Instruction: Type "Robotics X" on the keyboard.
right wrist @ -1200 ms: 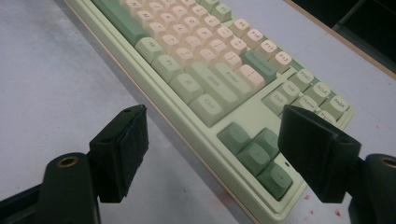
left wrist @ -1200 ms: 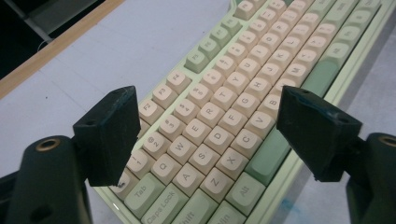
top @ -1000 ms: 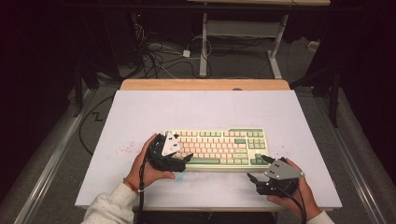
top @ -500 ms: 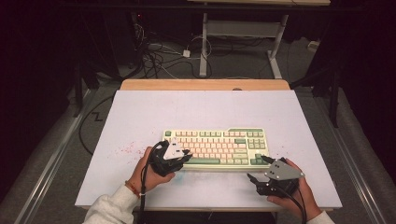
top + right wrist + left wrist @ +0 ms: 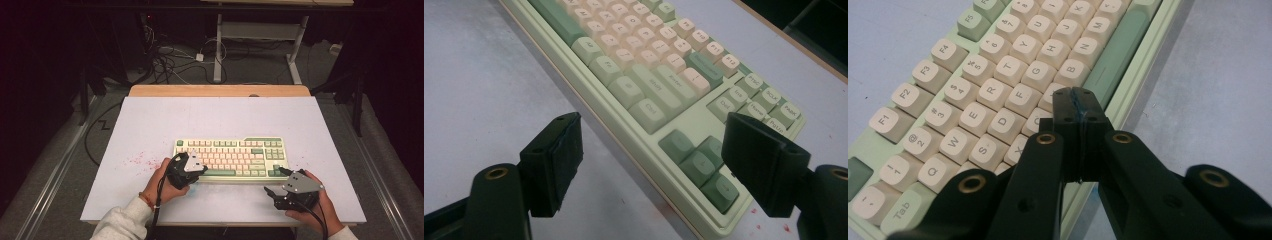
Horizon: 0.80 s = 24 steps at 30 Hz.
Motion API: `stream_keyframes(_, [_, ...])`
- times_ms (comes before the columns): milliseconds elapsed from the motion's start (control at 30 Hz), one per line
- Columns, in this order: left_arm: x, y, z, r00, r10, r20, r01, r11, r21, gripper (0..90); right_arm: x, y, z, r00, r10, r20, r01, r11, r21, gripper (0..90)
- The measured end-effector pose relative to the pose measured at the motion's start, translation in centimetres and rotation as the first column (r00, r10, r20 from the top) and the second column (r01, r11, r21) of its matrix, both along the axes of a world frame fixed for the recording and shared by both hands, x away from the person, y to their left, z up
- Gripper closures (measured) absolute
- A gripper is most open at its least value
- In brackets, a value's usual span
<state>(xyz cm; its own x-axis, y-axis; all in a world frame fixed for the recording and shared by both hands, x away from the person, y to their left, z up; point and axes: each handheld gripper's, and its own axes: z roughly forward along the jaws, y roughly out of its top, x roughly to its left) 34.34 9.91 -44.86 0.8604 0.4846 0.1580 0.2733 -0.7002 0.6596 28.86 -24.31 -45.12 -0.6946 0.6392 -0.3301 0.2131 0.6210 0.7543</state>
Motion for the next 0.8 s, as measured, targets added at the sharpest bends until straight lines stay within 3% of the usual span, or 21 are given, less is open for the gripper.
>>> stream_keyframes(100, [0.2,-0.1,-0.3,0.9999,0.002,-0.013,-0.002,1.0,0.008,87.2,0.0,0.0,0.0,1.0,-0.001,-0.002,0.001,1.0,-0.001,24.8])
stream_keyframes(433, [0.3,0.2,0.4,0.9999,0.014,0.007,-0.014,0.9998,-0.012,87.0,0.0,0.1,-0.1,1.0,0.005,-0.005,-0.005,1.0,-0.004,24.8])
stream_keyframes(500, [0.3,0.1,0.4,0.9997,0.02,0.013,-0.02,0.9998,0.0,87.1,0.0,0.1,-0.1,1.0,0.004,-0.006,-0.004,1.0,-0.004,24.8])
stream_keyframes(567, [0.5,-0.1,-0.3,0.9998,0.012,-0.014,-0.011,0.9994,0.033,87.1,0.0,0.1,-0.1,1.0,0.004,-0.008,-0.004,1.0,-0.004,24.8])
stream_keyframes(633, [0.4,-0.2,-0.8,0.9999,0.015,0.001,-0.015,0.999,0.043,87.3,0.0,0.1,-0.2,0.9999,0.005,-0.01,-0.005,1.0,-0.008,24.8])
stream_keyframes(800, [0.1,-0.1,0.6,0.9997,0.008,0.024,-0.009,0.9997,0.022,86.0,0.0,0.1,-0.1,0.9999,0.008,-0.006,-0.008,0.9999,-0.007,24.8])
